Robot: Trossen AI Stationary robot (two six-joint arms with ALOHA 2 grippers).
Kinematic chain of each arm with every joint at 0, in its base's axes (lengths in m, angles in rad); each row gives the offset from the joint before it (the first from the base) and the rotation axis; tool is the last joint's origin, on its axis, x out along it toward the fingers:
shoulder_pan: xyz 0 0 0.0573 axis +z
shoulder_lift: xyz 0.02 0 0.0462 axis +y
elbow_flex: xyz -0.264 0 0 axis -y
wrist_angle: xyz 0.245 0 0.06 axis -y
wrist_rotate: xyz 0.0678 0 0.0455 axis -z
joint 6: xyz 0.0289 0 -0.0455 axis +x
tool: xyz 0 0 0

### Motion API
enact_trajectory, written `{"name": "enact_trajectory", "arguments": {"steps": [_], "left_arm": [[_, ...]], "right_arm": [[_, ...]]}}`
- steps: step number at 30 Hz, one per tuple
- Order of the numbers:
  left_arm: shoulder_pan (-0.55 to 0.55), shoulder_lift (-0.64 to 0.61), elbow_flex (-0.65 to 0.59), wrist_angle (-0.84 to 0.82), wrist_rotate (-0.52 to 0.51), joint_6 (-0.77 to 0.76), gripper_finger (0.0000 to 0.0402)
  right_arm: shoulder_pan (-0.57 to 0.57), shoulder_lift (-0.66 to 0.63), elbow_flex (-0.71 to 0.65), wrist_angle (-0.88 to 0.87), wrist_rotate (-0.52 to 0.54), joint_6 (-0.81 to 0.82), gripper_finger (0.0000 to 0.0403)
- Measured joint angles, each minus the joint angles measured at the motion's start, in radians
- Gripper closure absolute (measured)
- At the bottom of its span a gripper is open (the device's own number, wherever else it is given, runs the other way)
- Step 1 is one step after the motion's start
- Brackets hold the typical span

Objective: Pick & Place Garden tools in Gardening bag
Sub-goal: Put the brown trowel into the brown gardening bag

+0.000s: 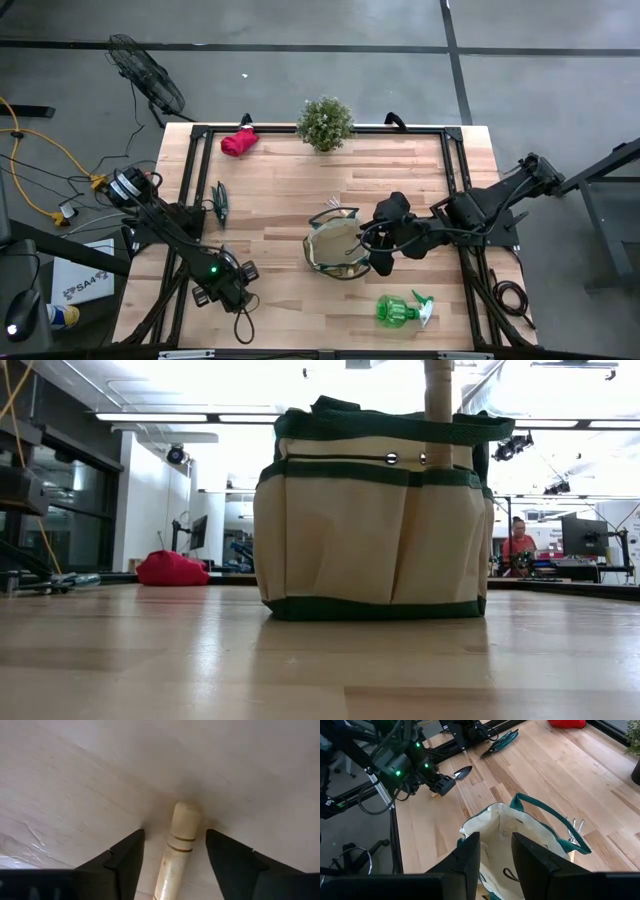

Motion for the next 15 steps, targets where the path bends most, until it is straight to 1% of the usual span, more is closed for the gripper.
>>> {"name": "enact_trajectory", "arguments": {"steps": [5, 8, 15], "left_arm": [[0.000, 0.001, 0.000, 0.026, -0.008, 0.005, 0.0239], [0.000, 0.001, 0.000, 0.035, 0.020, 0.006, 0.0265], [0.000, 0.001, 0.000, 0.041, 0.021, -0.004, 0.0317]], "right_arm": [[0.000, 0.000, 0.000, 0.000, 0.000, 0.000, 0.0300], [0.000, 0.000, 0.000, 0.000, 0.000, 0.000, 0.0300], [0.000, 0.000, 0.000, -0.001, 0.000, -0.004, 0.0300]]}}
